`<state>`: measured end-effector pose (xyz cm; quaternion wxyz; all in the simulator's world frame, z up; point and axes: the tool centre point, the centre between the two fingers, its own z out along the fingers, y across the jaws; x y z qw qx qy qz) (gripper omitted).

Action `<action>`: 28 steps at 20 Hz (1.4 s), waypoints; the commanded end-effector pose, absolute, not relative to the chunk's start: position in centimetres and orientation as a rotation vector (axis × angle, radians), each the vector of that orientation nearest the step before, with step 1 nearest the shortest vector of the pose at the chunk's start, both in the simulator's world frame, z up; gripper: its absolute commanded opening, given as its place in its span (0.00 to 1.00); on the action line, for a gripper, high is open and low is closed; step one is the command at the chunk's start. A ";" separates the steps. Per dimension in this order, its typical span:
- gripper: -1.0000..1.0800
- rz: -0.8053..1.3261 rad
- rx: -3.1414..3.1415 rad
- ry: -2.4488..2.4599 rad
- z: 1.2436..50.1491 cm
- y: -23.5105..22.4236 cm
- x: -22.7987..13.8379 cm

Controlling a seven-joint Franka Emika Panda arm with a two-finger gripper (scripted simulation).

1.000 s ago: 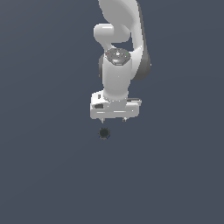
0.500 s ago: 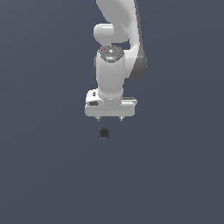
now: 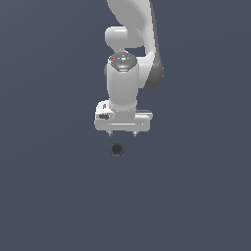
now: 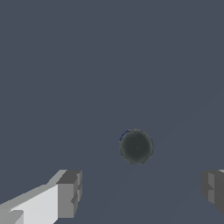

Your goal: Pick up the object and move it to a goal position.

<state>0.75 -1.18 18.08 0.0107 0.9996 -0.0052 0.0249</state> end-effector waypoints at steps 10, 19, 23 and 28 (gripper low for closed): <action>0.96 0.049 3.119 -0.332 13.9 -2.2 0.5; 0.96 0.015 3.061 -0.718 8.9 -3.6 -0.2; 0.96 0.007 3.033 -0.826 7.5 -4.0 -0.5; 0.96 0.001 3.010 -0.899 6.5 -4.3 -0.7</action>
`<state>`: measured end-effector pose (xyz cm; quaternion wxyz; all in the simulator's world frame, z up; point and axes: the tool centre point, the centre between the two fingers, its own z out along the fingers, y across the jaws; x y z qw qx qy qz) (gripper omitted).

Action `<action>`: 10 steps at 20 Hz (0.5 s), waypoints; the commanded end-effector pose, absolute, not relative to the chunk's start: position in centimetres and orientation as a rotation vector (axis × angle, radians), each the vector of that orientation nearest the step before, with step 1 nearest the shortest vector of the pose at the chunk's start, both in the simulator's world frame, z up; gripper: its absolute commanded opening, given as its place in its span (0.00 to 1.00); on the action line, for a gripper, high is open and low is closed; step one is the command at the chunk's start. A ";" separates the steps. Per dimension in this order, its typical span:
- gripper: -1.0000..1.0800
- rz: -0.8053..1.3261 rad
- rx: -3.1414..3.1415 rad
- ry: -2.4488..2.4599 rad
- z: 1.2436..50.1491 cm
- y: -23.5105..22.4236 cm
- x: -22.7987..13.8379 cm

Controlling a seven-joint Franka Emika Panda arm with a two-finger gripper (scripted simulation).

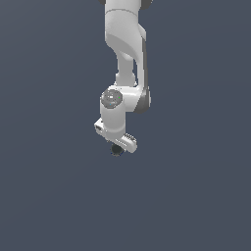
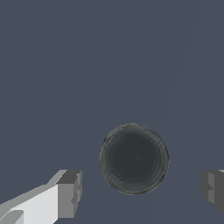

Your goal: Pick up the object and move it to a goal position.

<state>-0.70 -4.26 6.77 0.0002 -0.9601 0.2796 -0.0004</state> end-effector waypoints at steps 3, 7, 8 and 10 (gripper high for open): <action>0.96 0.000 -3.007 0.911 6.4 -4.4 -0.8; 0.96 0.001 -3.009 0.903 6.2 -4.3 -0.8; 0.96 0.001 -3.009 0.904 5.9 -4.4 -0.8; 0.96 0.000 -3.008 0.905 5.3 -4.4 -0.8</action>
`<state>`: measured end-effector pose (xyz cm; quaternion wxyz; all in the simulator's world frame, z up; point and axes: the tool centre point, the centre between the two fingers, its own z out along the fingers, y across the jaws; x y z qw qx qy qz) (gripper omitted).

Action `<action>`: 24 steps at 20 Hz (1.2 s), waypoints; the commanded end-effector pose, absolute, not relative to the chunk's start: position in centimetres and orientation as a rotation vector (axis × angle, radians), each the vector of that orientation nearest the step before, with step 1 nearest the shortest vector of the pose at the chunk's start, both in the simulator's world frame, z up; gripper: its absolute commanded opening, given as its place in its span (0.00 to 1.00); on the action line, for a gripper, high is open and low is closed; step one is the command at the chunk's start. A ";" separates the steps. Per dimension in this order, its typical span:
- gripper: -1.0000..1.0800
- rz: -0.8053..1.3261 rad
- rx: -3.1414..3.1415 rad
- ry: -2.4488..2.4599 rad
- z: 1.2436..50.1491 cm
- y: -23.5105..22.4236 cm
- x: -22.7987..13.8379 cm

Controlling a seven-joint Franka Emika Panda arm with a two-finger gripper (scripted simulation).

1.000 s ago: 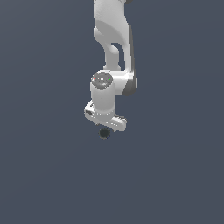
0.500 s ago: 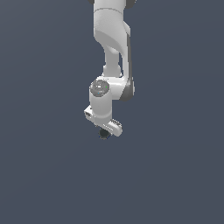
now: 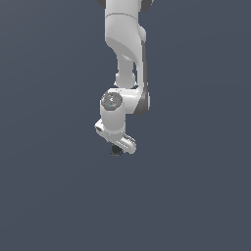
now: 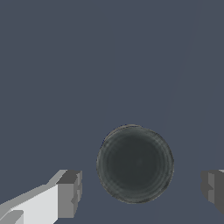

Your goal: Pick up the object and move it to a goal position.

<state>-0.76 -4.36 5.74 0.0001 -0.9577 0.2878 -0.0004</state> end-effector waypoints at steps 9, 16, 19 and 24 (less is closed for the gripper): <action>0.96 0.000 -3.006 0.911 1.6 -4.4 -0.9; 0.00 0.000 -3.006 0.911 1.4 -4.4 -0.8; 0.00 0.000 -3.006 0.911 1.4 -4.4 -0.8; 0.00 0.000 -3.006 0.910 1.5 -4.3 -0.8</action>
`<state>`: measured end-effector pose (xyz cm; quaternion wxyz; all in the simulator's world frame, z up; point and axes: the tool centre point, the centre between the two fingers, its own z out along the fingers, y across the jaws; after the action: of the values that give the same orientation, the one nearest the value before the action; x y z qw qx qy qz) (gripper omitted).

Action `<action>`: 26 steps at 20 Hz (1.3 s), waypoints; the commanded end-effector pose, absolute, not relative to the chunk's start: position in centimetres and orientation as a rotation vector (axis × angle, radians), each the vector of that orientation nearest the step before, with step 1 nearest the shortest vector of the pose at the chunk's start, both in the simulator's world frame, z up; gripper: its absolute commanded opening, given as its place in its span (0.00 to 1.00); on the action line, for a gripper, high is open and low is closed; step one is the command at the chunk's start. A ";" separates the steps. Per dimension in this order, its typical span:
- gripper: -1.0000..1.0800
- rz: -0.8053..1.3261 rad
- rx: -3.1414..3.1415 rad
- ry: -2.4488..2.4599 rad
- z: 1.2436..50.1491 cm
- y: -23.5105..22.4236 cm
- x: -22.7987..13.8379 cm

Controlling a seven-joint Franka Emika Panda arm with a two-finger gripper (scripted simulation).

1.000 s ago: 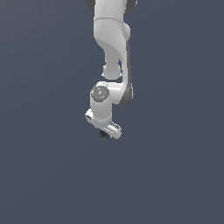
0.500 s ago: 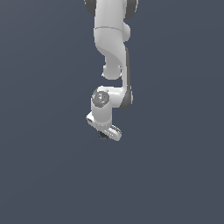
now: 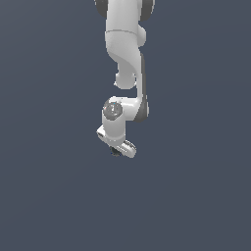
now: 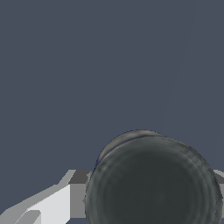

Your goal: Pick up the object and move it to a goal position.

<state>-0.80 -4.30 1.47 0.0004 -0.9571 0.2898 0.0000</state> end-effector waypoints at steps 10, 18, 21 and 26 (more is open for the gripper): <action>0.00 0.000 -3.006 0.910 5.1 -3.1 -0.6; 0.00 0.000 -3.006 0.912 12.3 -0.7 -0.1; 0.00 0.000 -3.006 0.912 15.7 0.4 0.2; 0.00 -0.001 -3.007 0.913 21.5 2.3 0.7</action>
<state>0.57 1.71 19.73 -0.0002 -0.9569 0.2903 0.0000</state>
